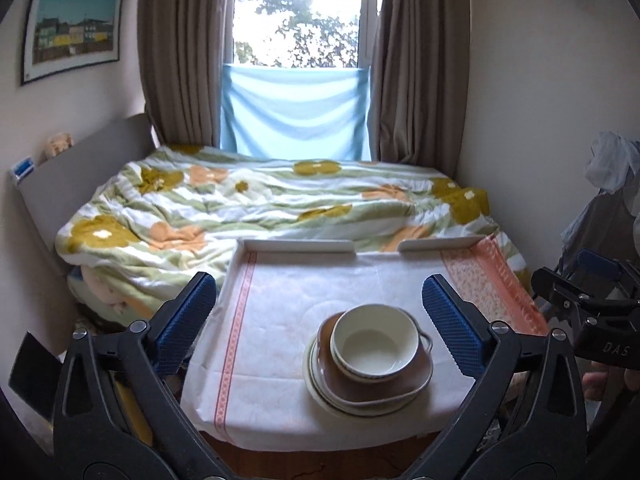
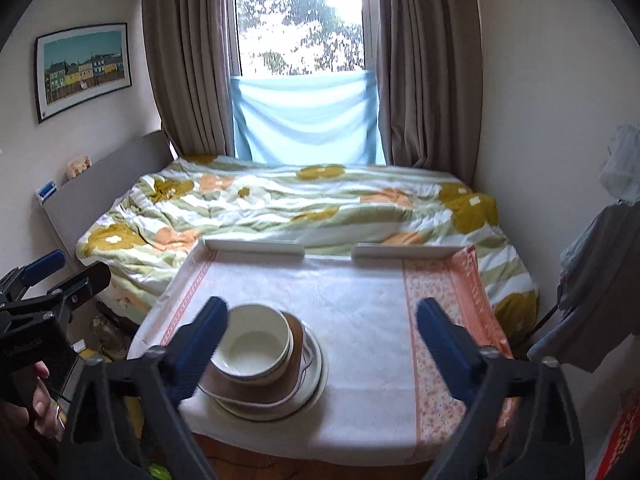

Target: Organize plates and bowls

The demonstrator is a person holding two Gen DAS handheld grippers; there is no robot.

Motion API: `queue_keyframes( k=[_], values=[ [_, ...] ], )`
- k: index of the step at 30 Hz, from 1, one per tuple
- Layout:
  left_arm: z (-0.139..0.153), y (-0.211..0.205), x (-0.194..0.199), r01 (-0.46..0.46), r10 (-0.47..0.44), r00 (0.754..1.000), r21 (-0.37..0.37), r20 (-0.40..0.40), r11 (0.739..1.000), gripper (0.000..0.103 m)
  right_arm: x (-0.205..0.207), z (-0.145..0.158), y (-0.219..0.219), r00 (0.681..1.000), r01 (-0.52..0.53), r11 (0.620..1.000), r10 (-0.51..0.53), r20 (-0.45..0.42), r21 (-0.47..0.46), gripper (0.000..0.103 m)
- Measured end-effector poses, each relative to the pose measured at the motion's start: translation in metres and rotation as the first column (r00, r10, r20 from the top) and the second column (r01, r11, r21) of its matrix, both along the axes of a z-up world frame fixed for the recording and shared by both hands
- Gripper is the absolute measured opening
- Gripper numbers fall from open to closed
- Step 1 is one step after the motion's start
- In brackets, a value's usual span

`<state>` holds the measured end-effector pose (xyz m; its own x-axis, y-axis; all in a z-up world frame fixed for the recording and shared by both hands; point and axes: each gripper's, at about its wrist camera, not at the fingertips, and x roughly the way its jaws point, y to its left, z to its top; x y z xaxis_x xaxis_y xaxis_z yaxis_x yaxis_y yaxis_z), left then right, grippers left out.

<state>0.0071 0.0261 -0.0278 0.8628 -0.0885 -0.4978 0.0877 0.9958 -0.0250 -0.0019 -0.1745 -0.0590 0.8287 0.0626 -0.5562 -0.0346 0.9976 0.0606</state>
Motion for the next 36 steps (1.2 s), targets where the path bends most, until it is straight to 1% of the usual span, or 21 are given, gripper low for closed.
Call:
queue_keyframes(
  k=[2, 5, 10, 14, 24, 36],
  values=[
    [0.014, -0.004, -0.009, -0.015, 0.015, 0.999, 0.010, 0.052, 1.000, 0.103, -0.008, 0.018, -0.005, 0.999, 0.014, 1.000, -0.014, 0.049, -0.004, 0.102],
    [0.027, -0.007, -0.022, -0.029, 0.027, 0.994, 0.011, 0.105, 1.000, 0.103, -0.016, 0.034, -0.010, 0.995, 0.046, 0.999, -0.045, 0.093, -0.010, 0.102],
    [0.035, -0.015, -0.041, -0.029, 0.025, 0.989, 0.022, 0.148, 0.999, 0.103, -0.031, 0.037, -0.018, 0.989, 0.081, 0.997, -0.081, 0.126, 0.007, 0.102],
    [0.035, -0.022, -0.048, -0.011, 0.005, 0.988, 0.037, 0.156, 0.999, 0.103, -0.037, 0.036, -0.022, 0.986, 0.094, 0.995, -0.096, 0.134, 0.023, 0.102],
    [0.032, -0.030, -0.048, 0.003, -0.009, 0.990, 0.041, 0.143, 0.999, 0.103, -0.044, 0.037, -0.021, 0.983, 0.109, 0.993, -0.103, 0.154, -0.032, 0.102],
    [0.032, -0.033, -0.046, 0.002, -0.007, 0.990, 0.041, 0.138, 0.999, 0.103, -0.041, 0.033, -0.017, 0.984, 0.110, 0.993, -0.103, 0.143, -0.042, 0.102]
  ],
)
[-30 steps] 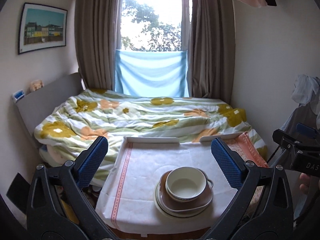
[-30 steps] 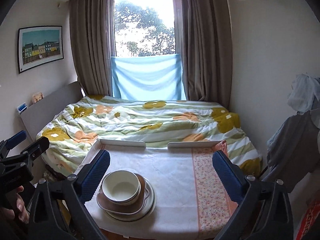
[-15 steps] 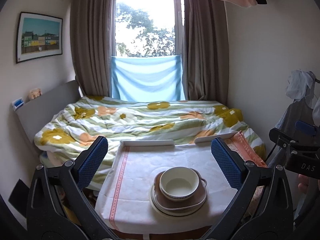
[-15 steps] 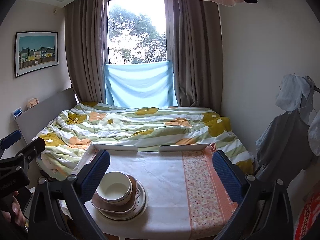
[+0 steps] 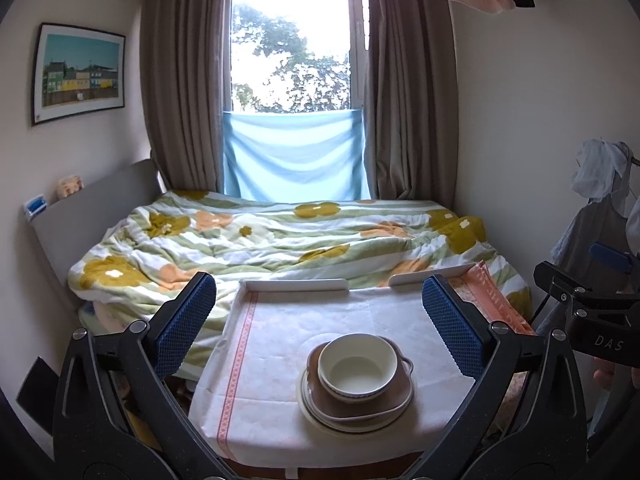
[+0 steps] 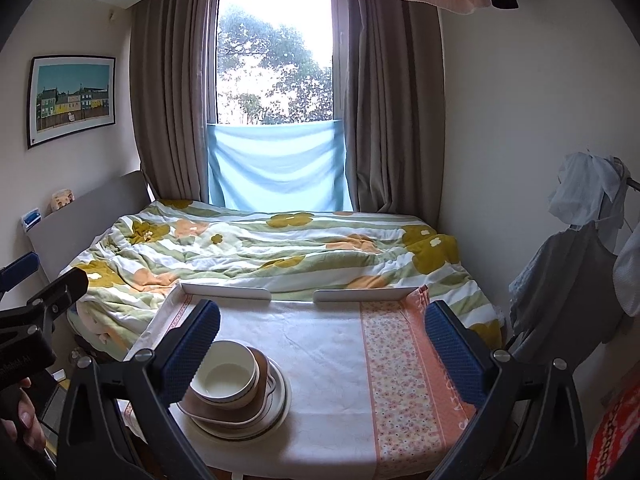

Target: Organize plates and bowls

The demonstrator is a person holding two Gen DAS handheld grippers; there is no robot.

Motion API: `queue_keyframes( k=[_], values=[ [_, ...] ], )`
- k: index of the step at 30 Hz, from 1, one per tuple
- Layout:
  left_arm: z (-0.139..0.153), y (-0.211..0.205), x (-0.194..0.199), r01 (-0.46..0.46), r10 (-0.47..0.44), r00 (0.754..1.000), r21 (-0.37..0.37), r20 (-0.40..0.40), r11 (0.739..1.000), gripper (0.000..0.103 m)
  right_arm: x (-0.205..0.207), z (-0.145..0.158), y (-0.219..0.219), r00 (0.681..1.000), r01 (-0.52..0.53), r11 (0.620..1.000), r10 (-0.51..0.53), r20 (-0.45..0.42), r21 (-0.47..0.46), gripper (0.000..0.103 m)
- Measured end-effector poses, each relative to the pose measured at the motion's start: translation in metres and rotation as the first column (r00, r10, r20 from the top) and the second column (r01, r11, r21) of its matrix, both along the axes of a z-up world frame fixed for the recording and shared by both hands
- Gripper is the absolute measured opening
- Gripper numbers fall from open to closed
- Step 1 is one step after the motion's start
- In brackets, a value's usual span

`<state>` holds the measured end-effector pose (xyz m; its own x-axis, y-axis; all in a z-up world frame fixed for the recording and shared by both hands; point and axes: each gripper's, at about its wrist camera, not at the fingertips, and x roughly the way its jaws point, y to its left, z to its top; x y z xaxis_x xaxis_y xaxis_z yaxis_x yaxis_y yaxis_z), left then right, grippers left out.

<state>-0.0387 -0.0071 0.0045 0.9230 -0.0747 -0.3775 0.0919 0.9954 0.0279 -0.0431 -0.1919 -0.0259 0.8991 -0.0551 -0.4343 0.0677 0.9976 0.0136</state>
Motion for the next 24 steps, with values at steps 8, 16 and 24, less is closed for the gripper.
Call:
queue_keyframes(
  k=[8, 16, 24],
  values=[
    [-0.0019, 0.0028, 0.0010, -0.013, 0.013, 1.000, -0.004, -0.006, 1.000, 0.103, 0.0028, -0.0009, -0.0022, 1.000, -0.002, 1.000, 0.002, -0.008, 0.001, 0.102],
    [-0.0034, 0.0052, 0.0009, -0.017, 0.017, 1.000, -0.005, -0.011, 1.000, 0.103, 0.0050, -0.0046, -0.0021, 1.000, -0.003, 1.000, 0.003, -0.023, 0.004, 0.102],
    [-0.0055, 0.0081, 0.0020, -0.017, 0.017, 1.000, -0.006, -0.016, 1.000, 0.103, 0.0059, -0.0053, -0.0036, 1.000, -0.008, 1.000, 0.008, -0.029, 0.006, 0.102]
  ],
)
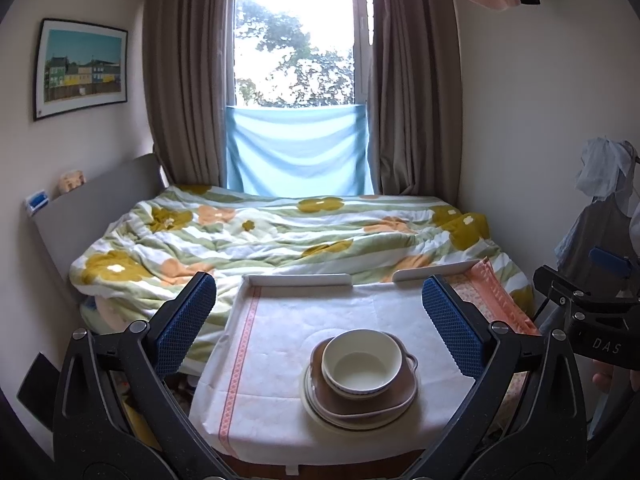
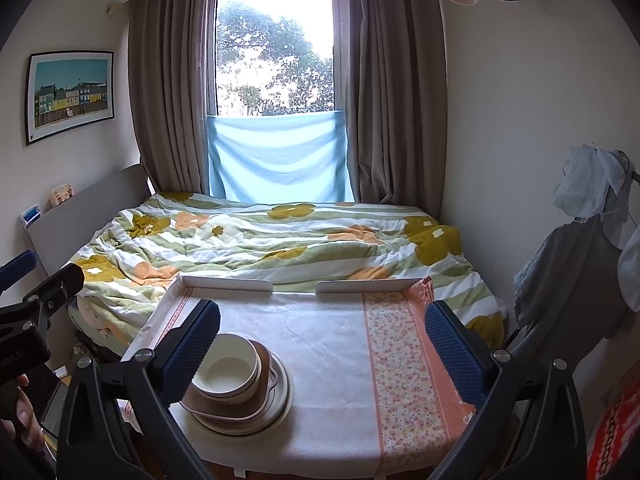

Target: Organize plates and bowls

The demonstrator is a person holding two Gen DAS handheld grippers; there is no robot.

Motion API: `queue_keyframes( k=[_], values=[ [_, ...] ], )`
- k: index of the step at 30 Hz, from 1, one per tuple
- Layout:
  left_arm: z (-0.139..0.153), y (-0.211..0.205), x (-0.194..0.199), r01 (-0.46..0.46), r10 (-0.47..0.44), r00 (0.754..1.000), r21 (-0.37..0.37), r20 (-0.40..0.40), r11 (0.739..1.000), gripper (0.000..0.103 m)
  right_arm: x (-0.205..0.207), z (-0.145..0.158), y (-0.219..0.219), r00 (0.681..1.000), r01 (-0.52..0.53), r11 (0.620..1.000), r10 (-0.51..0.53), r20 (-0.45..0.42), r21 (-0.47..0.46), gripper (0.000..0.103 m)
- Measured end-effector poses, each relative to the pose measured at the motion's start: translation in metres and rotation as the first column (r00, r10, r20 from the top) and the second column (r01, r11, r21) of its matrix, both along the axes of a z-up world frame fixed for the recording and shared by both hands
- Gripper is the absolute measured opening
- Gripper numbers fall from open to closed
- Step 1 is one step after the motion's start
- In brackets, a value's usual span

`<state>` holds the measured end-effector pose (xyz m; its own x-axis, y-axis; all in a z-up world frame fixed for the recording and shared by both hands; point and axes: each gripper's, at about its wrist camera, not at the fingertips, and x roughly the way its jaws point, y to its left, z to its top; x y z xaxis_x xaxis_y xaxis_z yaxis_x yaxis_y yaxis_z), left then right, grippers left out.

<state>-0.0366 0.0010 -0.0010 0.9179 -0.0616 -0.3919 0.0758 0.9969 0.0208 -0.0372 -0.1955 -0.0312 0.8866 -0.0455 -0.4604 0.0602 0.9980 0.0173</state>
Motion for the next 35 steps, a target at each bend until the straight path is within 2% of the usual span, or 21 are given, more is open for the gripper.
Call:
queue_keyframes(
  k=[19, 28, 35],
  values=[
    [-0.007, 0.006, 0.003, -0.005, 0.005, 1.000, 0.007, -0.009, 1.000, 0.103, 0.001, -0.003, 0.000, 1.000, 0.006, 1.000, -0.006, -0.004, -0.004, 0.102],
    [-0.003, 0.011, 0.002, -0.033, 0.033, 0.999, 0.016, 0.033, 0.999, 0.103, 0.003, -0.005, 0.001, 1.000, 0.012, 1.000, -0.012, -0.007, -0.001, 0.102],
    [-0.005, 0.016, 0.009, -0.021, 0.020, 0.999, 0.030, 0.049, 0.999, 0.103, 0.009, -0.007, 0.006, 1.000, 0.017, 1.000, -0.017, -0.015, 0.000, 0.102]
  ],
)
